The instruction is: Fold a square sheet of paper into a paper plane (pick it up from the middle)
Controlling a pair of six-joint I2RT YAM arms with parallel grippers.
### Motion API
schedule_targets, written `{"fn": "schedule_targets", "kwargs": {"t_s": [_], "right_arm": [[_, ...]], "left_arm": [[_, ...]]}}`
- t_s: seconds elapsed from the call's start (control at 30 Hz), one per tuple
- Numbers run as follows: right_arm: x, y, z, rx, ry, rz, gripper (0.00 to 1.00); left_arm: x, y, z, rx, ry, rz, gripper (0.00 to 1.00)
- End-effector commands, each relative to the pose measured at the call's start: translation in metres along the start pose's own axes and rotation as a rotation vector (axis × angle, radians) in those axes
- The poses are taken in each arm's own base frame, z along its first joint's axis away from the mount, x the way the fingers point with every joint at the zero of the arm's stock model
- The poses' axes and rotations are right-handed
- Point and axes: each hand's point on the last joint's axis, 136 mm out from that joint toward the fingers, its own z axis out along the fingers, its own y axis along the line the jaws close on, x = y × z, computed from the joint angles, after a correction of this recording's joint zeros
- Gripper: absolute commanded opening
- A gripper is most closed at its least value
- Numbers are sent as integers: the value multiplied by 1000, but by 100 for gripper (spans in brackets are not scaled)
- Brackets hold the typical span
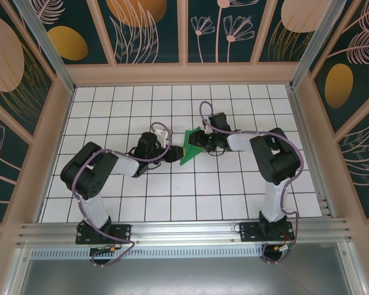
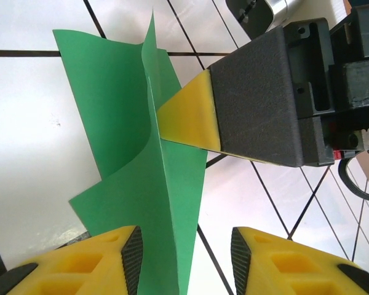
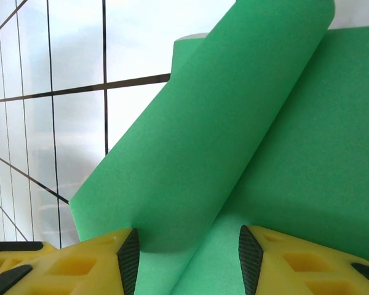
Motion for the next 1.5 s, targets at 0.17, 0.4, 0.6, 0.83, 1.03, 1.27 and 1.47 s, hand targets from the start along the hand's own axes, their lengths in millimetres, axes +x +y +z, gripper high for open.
{"fn": "schedule_targets", "kwargs": {"t_s": [0.17,0.4,0.6,0.83,1.03,1.27,1.47], "right_arm": [[18,-34,10,109,52,63,49],[20,-30,11,79,61,61,49],[20,-24,9,44,61,54,49],[12,-1,-2,-33,40,7,49],[7,16,-13,-93,30,-33,49],[10,20,-24,-105,19,-56,49],[12,16,-20,-95,34,-36,50]], "left_arm": [[3,1,21,54,52,-78,44],[3,3,34,62,71,-71,35],[4,3,41,72,86,-60,27],[4,5,46,71,90,-54,19],[4,4,45,80,89,-49,12],[3,2,45,86,88,-45,10],[4,1,47,102,95,-55,8]]}}
